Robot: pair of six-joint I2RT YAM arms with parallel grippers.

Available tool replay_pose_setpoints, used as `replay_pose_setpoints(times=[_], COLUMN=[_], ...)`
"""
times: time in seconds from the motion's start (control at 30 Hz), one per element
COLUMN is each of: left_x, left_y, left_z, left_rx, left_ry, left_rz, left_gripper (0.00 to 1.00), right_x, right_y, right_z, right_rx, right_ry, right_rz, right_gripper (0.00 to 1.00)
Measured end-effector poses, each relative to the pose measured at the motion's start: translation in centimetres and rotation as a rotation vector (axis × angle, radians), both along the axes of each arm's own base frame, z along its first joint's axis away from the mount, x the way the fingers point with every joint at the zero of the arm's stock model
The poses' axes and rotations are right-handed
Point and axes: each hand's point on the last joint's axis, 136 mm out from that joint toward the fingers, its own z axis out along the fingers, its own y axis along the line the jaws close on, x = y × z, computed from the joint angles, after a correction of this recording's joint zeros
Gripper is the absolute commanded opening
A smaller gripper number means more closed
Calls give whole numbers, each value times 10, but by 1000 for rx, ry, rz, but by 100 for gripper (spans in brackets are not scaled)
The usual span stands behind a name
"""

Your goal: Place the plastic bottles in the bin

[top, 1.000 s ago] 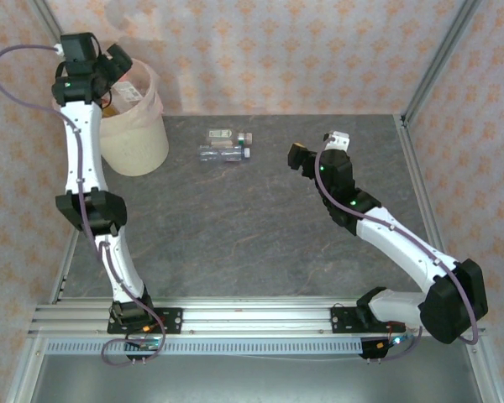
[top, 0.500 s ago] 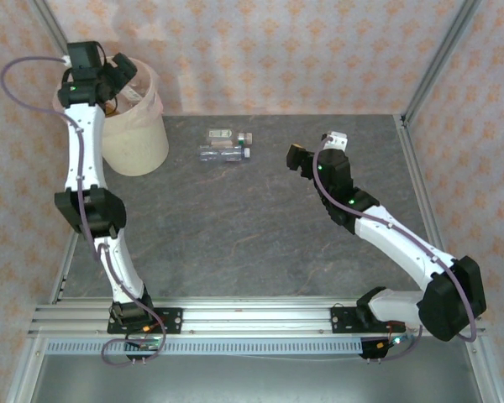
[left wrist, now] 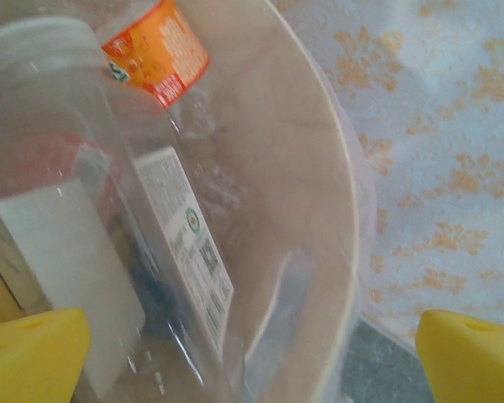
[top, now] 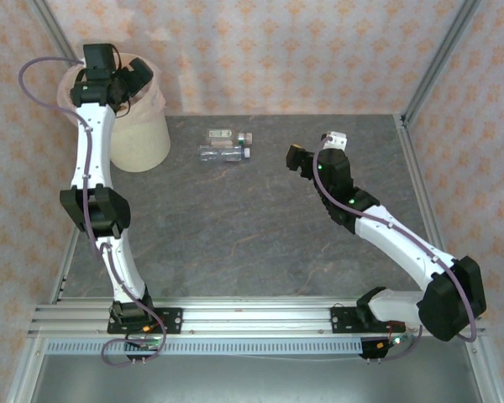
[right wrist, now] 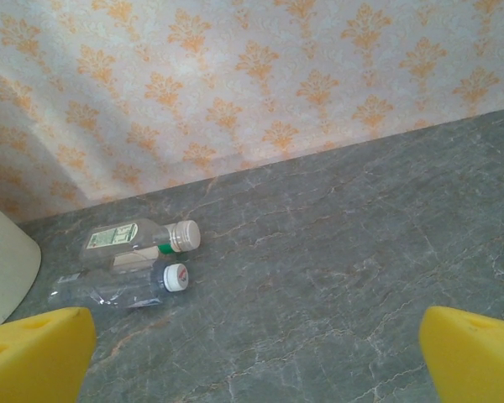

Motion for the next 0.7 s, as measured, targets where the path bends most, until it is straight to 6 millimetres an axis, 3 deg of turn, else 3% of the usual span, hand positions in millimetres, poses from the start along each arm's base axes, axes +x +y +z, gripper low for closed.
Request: replay_pose_setpoints(times=[0.23, 0.43, 0.5, 0.6, 0.7], left_x=[-37, -83, -97, -103, -84], left_y=[-31, -100, -124, -157, -186], left_z=[27, 95, 104, 93, 49], left_rx=[145, 362, 410, 494, 611], left_ry=[-17, -181, -220, -220, -141], left_rz=[-37, -140, -181, -293, -448], left_gripper=[100, 100, 100, 100, 100], right_x=[1, 9, 11, 13, 13], right_y=[0, -3, -3, -1, 0], right_z=[-2, -15, -21, -25, -26], right_rx=[-6, -19, -23, -22, -19], right_ry=[4, 34, 47, 61, 63], right_rz=[1, -17, -13, 5, 16], right_gripper=[99, 99, 99, 99, 99])
